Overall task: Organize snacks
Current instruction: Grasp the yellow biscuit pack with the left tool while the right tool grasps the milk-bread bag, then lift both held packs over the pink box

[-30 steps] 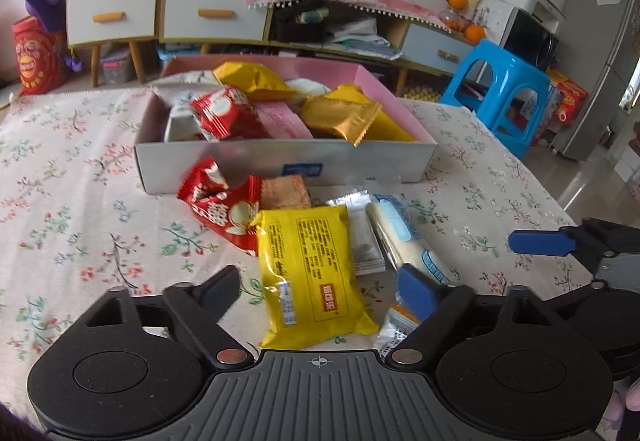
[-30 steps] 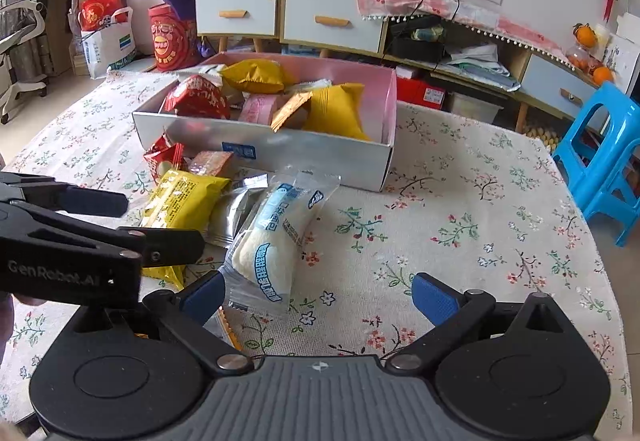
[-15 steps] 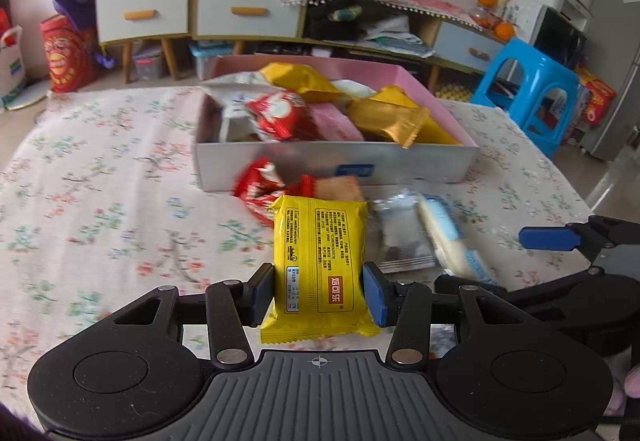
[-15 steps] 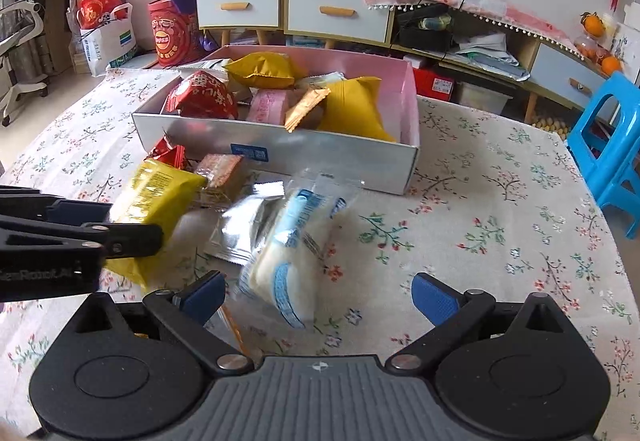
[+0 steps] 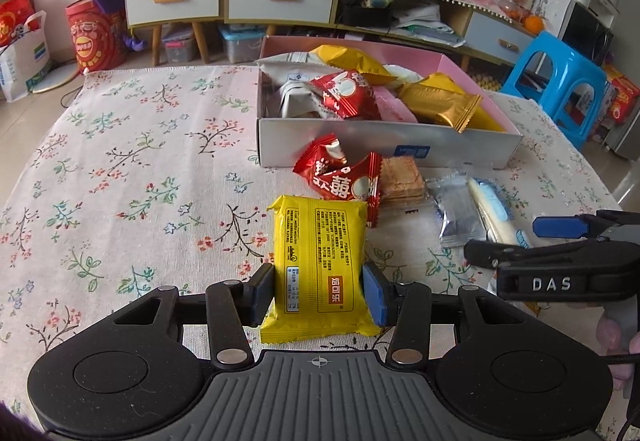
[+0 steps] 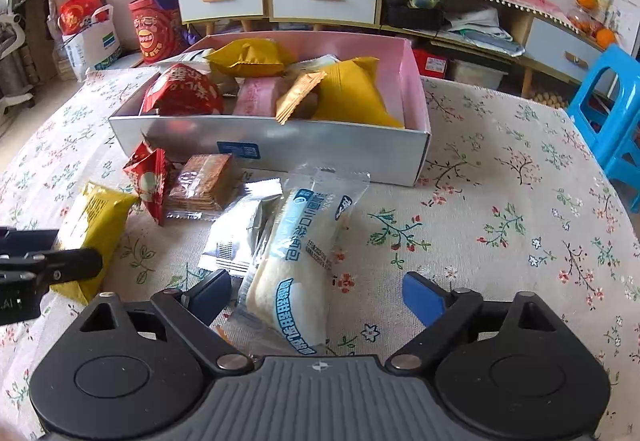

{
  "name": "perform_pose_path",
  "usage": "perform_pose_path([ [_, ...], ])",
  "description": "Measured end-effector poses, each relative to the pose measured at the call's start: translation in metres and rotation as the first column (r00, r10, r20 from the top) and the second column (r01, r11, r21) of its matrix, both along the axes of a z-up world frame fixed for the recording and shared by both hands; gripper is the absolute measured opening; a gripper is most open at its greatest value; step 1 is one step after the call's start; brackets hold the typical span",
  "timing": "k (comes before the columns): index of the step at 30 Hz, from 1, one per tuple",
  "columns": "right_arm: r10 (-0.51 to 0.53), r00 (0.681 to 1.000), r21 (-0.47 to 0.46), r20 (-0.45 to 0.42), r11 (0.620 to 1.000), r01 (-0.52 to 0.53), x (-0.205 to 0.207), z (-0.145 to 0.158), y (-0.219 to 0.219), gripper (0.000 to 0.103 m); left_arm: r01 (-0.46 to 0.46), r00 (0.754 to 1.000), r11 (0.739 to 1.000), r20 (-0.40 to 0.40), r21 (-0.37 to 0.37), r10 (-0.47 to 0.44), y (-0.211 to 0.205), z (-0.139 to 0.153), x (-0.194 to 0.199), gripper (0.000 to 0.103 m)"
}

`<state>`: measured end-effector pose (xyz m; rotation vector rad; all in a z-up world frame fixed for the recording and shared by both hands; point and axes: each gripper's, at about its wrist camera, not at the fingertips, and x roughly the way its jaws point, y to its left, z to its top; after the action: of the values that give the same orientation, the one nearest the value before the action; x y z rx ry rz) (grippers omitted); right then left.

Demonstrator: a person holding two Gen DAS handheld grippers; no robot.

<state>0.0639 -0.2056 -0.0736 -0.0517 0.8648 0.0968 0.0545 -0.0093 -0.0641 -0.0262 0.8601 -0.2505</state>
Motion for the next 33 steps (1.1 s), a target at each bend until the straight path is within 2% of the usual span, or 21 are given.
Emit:
perform_pose_path([
  [4,0.012,1.0,0.004,0.004,1.0,-0.012,-0.001,0.002,-0.003,0.069,0.008,1.0,1.0,0.0,0.01,-0.008,-0.001,-0.001,-0.001,0.044],
  [7,0.026,1.0,0.016,0.003,1.0,-0.026,-0.003,0.004,-0.006,0.057,0.011,1.0,1.0,0.002,0.016,-0.011,-0.001,-0.001,-0.001,0.044],
  [9,0.034,0.999,0.022,0.003,0.999,-0.034,-0.004,0.007,-0.008,0.04,0.012,1.0,1.0,0.003,0.018,-0.012,-0.002,-0.001,0.0,0.044],
  [11,0.038,0.999,0.033,0.0,0.999,-0.038,-0.005,0.009,-0.009,0.028,0.012,1.0,1.0,0.003,0.02,-0.012,-0.002,-0.001,-0.001,0.044],
  [21,-0.003,1.0,0.067,-0.009,0.998,0.004,-0.007,0.022,-0.017,0.012,0.012,1.0,1.0,0.006,0.027,-0.012,-0.002,0.0,-0.001,0.044],
  [33,-0.034,0.999,0.124,0.004,0.992,0.033,-0.007,0.037,-0.02,0.009,-0.002,1.0,1.0,0.003,0.023,0.002,0.002,0.003,0.0,0.044],
])
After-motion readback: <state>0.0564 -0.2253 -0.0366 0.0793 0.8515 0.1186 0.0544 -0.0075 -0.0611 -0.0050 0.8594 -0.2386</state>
